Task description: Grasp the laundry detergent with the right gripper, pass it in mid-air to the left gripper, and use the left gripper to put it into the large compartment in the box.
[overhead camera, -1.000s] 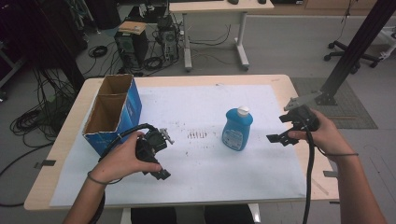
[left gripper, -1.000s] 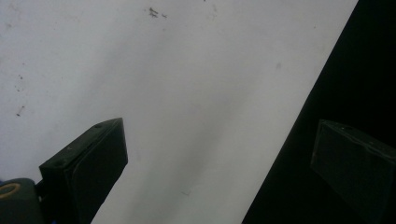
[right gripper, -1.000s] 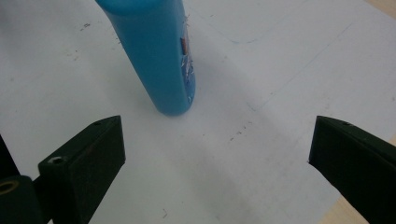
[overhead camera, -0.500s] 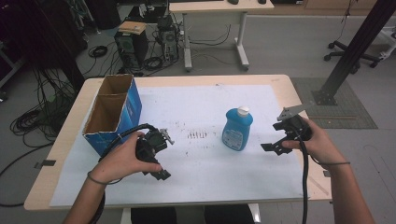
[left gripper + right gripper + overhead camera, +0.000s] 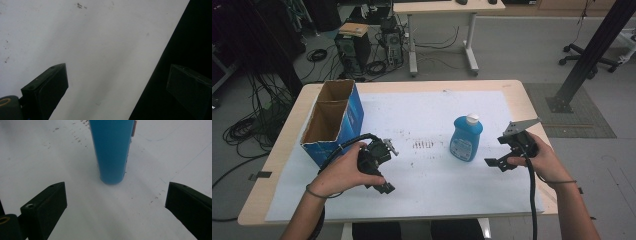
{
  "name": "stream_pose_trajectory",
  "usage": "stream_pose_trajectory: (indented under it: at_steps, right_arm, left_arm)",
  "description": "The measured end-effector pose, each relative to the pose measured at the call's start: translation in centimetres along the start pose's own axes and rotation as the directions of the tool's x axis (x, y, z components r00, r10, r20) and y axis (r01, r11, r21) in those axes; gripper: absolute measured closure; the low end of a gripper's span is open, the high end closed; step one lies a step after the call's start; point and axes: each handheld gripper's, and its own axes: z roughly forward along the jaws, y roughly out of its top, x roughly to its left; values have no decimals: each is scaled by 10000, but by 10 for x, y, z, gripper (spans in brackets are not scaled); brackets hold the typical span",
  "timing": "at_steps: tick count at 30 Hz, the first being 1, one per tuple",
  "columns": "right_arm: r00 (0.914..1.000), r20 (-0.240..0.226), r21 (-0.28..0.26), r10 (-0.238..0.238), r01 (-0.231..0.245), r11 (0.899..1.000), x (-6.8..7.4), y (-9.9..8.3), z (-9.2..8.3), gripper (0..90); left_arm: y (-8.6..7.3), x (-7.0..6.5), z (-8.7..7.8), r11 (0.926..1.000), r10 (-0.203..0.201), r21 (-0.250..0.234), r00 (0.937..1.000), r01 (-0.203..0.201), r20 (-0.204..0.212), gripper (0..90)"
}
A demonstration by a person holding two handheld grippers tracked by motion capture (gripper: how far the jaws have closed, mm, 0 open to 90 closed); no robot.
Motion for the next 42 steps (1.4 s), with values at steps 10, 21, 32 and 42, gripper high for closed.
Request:
stream_pose_trajectory:
  at_steps: [10,21,32,42]
  right_arm:
    - [10000,7,-677,-63,63,9977,5,-3,15,34]
    - [10000,42,-1215,-68,73,9926,9,-4,35,29]
    - [9994,-258,-1947,223,-269,9805,7,-3,50,29]
    - [9993,-337,-2181,152,-221,9757,7,-1,57,26]
  left_arm:
    - [-2,0,0,10000,-68,10,10000,68,46,39]
    - [-3,1,2,9999,-89,-52,9999,89,70,39]
    - [-5,1,3,9999,-132,-28,9999,132,108,39]
    - [-5,1,2,9999,-154,-31,9999,154,75,39]
